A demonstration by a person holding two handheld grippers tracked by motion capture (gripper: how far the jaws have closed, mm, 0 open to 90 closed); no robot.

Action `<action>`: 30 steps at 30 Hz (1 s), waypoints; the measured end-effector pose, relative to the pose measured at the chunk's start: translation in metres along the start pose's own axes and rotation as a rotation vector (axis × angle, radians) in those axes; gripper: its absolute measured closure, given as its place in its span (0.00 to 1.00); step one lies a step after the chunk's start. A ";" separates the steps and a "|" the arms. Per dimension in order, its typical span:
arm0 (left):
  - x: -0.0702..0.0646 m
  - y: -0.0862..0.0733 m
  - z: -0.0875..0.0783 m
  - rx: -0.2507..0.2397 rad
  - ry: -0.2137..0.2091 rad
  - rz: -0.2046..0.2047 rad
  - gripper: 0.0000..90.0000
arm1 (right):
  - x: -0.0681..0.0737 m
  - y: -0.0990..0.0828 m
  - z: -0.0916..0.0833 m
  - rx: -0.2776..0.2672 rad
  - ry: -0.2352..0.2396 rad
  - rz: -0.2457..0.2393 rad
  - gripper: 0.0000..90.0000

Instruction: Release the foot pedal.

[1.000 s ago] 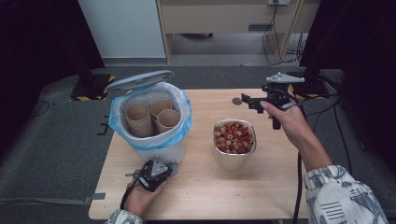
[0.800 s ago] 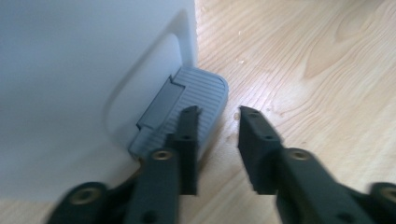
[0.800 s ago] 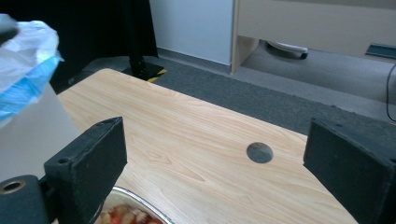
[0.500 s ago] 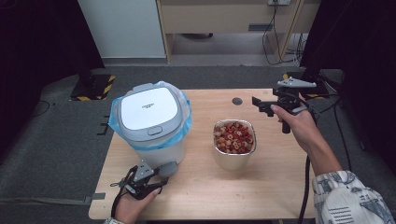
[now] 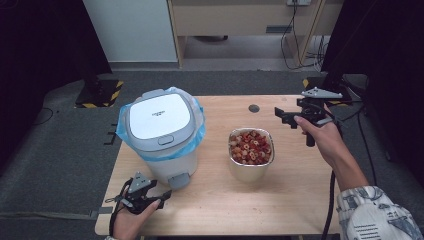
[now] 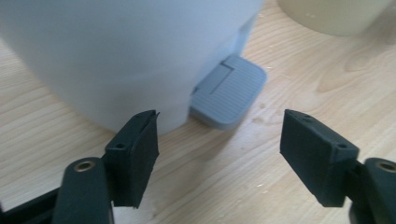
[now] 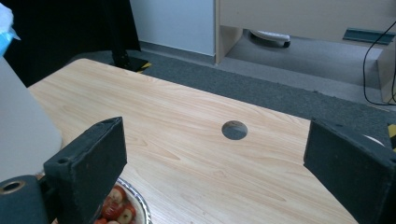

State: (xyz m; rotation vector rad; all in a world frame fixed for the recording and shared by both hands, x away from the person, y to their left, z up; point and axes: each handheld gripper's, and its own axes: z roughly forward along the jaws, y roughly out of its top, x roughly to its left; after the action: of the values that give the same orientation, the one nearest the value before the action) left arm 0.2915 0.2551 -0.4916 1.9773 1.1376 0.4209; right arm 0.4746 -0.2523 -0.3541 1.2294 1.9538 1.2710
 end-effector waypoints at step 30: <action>0.036 -0.013 0.003 0.058 0.155 -0.040 0.16 | -0.019 -0.142 -0.014 0.181 -0.044 0.027 0.07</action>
State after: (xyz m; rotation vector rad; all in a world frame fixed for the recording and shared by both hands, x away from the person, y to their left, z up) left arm 0.3053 0.2879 -0.5073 1.9962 1.2968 0.5331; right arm 0.4137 -0.2972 -0.4764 1.3622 2.0640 1.0891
